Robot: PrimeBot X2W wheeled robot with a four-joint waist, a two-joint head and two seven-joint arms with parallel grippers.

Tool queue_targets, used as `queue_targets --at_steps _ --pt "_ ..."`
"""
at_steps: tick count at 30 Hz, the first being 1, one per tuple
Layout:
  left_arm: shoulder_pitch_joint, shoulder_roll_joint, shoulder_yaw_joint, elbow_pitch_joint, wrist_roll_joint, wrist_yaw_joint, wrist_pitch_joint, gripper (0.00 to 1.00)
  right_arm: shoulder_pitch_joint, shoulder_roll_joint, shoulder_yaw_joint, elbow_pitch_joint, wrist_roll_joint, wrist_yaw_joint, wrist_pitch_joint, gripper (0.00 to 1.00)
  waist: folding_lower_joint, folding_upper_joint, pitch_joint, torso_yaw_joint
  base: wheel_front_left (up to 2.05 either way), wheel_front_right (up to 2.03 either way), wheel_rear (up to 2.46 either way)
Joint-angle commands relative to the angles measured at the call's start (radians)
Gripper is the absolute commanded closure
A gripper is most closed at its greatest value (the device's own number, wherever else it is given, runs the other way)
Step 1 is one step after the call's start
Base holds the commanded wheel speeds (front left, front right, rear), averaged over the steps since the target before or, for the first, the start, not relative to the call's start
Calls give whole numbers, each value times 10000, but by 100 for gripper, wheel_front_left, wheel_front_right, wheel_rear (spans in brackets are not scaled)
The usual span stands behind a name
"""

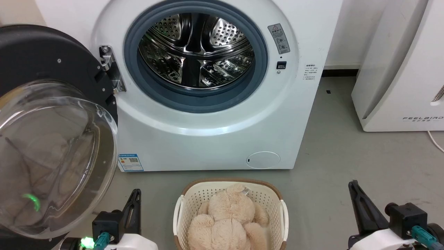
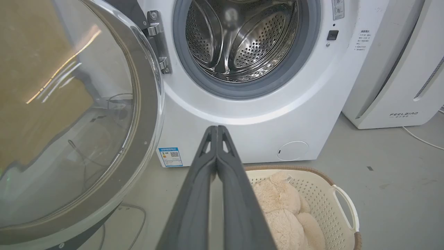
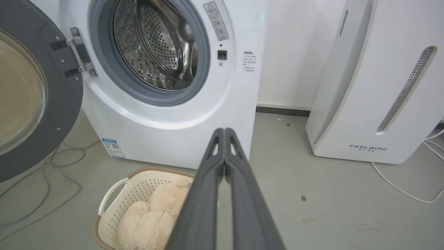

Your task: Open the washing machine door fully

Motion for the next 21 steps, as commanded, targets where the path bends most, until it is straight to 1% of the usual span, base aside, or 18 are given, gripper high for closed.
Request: queue_targets --at_steps 1,21 --pt "-227 -53 67 -67 100 -65 19 100 -183 25 20 70 -99 4 3 100 0 0 5 1 0 0 0" --pt "-470 -144 248 -193 302 -180 261 100 -536 31 82 342 -342 5 4 100 0 0 87 9 0 0 0"
